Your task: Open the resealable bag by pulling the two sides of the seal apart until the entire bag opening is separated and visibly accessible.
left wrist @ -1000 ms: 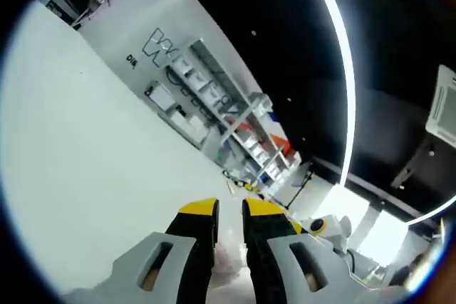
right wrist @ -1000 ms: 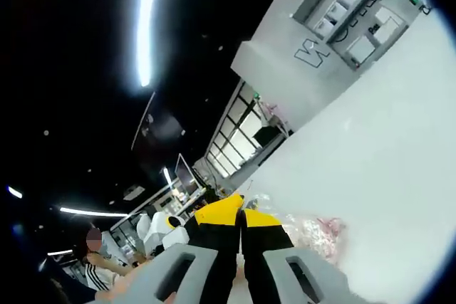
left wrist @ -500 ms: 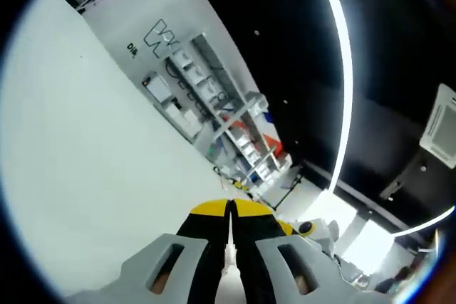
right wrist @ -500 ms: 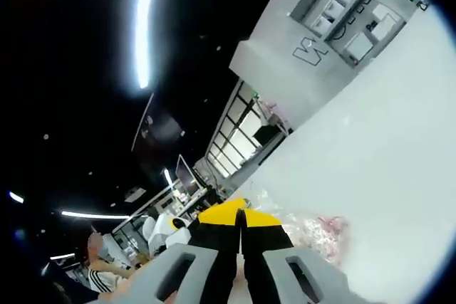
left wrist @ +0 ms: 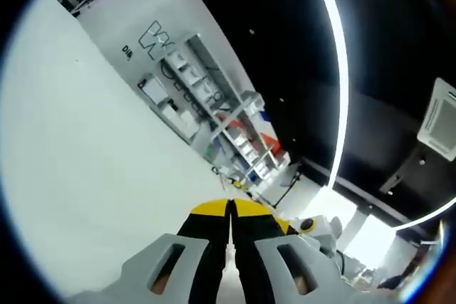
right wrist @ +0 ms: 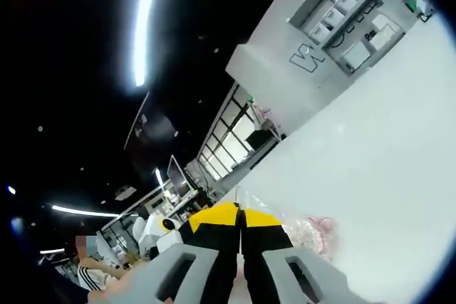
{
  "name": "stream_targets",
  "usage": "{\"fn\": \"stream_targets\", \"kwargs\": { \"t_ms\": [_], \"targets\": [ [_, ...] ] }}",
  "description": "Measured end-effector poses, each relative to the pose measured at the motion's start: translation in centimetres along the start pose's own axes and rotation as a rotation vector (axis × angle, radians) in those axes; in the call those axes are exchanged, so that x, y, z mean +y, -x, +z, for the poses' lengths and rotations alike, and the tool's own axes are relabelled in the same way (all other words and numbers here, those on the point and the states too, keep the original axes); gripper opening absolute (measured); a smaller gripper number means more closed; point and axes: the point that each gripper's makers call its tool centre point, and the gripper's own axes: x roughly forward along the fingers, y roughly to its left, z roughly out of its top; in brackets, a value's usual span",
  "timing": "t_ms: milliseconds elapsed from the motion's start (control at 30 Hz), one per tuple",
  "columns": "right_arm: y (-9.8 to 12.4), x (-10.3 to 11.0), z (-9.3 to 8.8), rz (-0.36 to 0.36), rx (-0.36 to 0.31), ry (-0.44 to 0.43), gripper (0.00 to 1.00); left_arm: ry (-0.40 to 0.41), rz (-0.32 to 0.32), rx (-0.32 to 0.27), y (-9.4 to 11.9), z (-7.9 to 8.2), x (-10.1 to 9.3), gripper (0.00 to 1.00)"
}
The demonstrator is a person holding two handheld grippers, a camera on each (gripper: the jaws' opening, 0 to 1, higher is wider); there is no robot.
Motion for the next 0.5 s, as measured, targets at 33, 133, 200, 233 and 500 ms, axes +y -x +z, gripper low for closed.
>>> {"fn": "stream_targets", "kwargs": {
  "t_ms": [33,133,200,233,500],
  "targets": [
    [0.0,-0.1,0.0,-0.007,-0.001,0.007,0.0,-0.008,0.0,0.002,0.0,0.0,-0.1,0.0],
    [0.0,-0.3,0.1,-0.025,-0.007,0.032,0.0,-0.021,-0.001,0.007,-0.5,0.5,0.3,0.0],
    [0.0,-0.3,0.2,-0.031,-0.011,0.045,0.0,-0.024,-0.003,0.009,-0.6,0.4,0.3,0.0],
    [0.0,-0.4,0.2,-0.034,-0.011,0.044,0.0,-0.023,-0.004,0.01,-0.6,0.4,0.3,0.0],
    [0.1,-0.7,0.5,-0.055,-0.022,0.062,0.0,-0.016,-0.014,0.02,-1.4,1.0,1.2,0.0]
  ]
}}
